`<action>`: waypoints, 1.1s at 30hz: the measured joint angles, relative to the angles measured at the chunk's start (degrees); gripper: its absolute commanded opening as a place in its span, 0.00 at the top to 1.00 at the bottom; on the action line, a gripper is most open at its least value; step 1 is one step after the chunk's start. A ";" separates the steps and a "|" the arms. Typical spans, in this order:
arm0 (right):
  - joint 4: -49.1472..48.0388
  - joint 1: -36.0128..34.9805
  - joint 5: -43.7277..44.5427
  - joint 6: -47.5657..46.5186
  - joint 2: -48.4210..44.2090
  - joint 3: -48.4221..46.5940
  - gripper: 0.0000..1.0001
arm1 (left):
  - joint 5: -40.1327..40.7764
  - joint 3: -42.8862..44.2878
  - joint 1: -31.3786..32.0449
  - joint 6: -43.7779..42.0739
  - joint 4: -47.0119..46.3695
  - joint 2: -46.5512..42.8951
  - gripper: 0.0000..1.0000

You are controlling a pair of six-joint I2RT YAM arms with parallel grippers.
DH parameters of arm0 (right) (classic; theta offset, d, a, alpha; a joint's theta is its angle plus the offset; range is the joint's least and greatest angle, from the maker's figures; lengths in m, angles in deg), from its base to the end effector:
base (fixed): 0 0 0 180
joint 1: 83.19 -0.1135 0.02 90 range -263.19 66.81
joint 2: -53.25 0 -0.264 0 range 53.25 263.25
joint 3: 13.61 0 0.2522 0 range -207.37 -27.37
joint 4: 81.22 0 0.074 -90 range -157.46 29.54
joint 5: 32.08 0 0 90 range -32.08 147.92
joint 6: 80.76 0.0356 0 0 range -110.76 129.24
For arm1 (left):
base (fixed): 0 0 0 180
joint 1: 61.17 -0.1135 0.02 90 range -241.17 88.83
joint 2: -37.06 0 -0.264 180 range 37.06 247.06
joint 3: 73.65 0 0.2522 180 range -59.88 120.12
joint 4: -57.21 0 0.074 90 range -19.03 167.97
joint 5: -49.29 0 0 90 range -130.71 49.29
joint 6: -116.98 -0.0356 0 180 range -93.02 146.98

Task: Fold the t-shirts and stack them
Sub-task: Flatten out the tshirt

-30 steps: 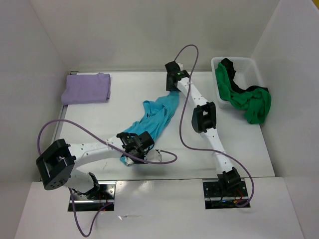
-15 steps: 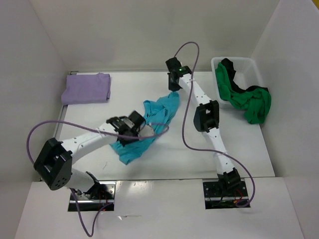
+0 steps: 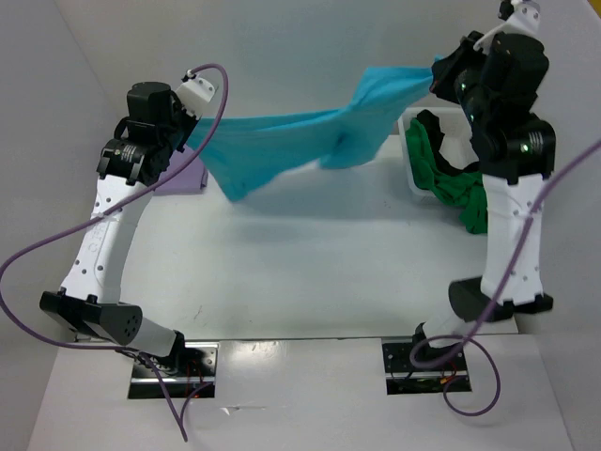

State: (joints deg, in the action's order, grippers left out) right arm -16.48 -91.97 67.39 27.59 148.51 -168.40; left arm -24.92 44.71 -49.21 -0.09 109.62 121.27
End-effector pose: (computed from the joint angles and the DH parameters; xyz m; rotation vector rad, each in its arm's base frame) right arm 0.2784 0.0371 0.5838 0.2636 1.6442 0.2219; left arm 0.3003 -0.0537 0.4838 0.4531 1.8461 0.4398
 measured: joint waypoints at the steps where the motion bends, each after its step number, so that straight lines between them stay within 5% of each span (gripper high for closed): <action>1: -0.22 -0.66 -0.24 -0.02 -3.69 3.23 1.00 | -0.35 0.02 -0.09 -0.09 0.39 -0.37 1.00; 4: -3.74 -1.57 -0.94 0.00 -13.55 18.27 1.00 | -1.55 -2.73 -0.17 -1.49 1.60 -2.45 1.00; 9: -8.24 -2.69 -3.96 3.06 -23.87 49.81 1.00 | -2.58 -22.27 1.62 -5.55 1.90 -11.63 0.99; 17: -12.70 -10.34 -11.15 14.84 -24.98 90.86 1.00 | -5.07 -55.32 6.16 -8.50 3.91 -12.81 0.99; 23: -14.27 -17.16 -11.26 21.57 -26.49 92.67 1.00 | -4.94 -59.36 7.10 -8.46 4.39 -12.17 1.00; 33: -13.03 -14.16 -7.28 22.23 -25.35 86.12 1.00 | -3.37 -59.91 4.85 -7.19 2.45 -12.50 1.00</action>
State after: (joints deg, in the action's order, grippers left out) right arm -29.51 -106.13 60.11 49.82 123.16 -82.28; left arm -28.28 -15.20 -44.36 -7.28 112.07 108.76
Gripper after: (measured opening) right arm 0.006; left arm 0.011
